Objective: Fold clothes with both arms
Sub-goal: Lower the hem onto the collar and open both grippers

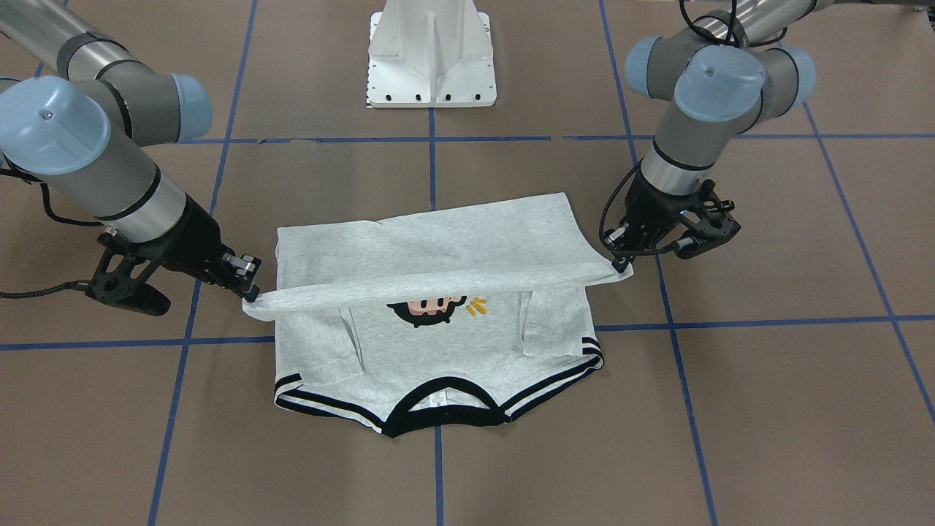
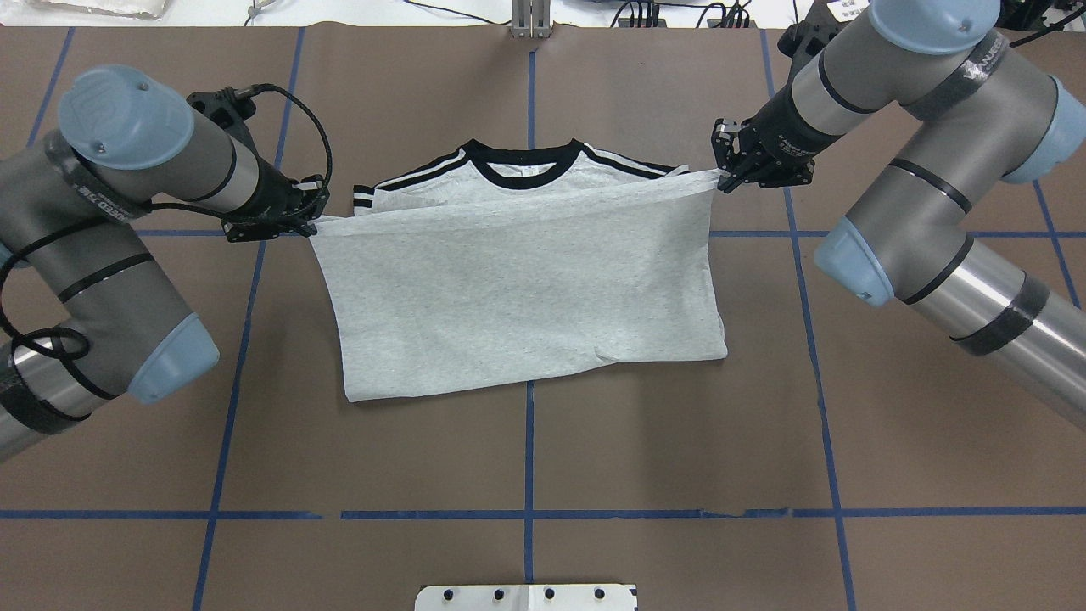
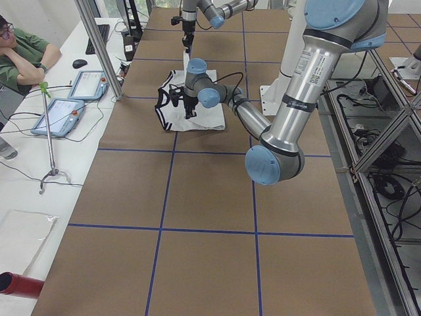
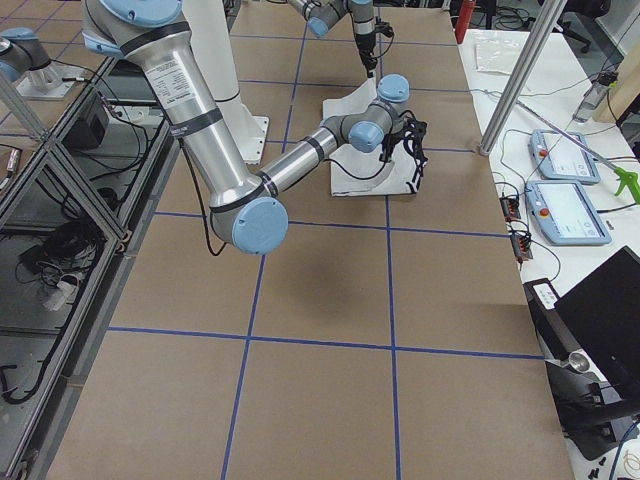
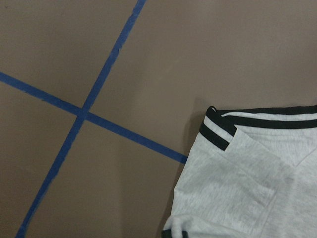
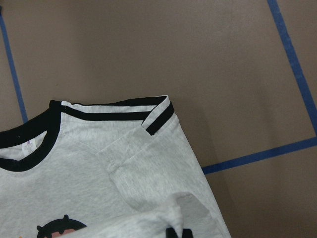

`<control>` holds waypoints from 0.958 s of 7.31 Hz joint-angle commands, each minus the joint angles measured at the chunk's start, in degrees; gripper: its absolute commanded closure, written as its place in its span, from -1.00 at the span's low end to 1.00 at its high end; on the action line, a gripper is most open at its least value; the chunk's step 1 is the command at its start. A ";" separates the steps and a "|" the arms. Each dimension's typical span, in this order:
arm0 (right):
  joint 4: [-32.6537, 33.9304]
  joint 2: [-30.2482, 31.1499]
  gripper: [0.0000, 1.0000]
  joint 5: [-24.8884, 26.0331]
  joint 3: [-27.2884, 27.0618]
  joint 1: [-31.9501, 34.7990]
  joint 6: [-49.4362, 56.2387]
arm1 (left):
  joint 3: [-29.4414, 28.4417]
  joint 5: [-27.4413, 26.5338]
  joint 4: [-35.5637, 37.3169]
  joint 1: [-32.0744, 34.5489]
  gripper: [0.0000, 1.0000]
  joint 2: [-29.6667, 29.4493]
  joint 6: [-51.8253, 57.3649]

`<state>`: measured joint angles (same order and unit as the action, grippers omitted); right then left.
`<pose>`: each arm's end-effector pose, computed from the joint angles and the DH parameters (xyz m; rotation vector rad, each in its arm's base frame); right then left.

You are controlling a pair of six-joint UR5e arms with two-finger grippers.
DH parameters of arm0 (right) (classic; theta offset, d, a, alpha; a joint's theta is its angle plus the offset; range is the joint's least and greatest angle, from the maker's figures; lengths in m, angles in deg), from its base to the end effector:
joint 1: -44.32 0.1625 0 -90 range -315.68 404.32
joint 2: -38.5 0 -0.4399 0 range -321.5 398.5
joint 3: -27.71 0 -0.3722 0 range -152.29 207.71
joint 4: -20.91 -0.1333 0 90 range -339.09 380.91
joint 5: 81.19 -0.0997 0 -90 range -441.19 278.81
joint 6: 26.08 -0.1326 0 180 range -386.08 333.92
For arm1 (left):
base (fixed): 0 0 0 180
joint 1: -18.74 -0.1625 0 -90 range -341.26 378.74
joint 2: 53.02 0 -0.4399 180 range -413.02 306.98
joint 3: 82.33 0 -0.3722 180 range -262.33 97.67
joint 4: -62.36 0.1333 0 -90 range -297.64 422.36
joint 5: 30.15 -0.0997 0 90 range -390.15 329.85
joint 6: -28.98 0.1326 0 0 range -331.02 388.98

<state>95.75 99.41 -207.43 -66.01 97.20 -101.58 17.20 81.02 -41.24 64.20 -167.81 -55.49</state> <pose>-0.3623 -0.5697 0.3428 -0.0464 -1.0049 0.3483 0.3953 -0.5235 0.3609 0.0425 0.9048 -0.4949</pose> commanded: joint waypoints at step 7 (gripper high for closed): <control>-0.13 -5.45 1.00 0.03 7.04 -0.15 -0.08 | -15.39 -3.67 -4.31 2.25 1.00 -10.02 -5.62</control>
<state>95.69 95.28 -207.47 -61.25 97.06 -101.72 4.68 78.06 -43.75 65.47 -177.18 -60.74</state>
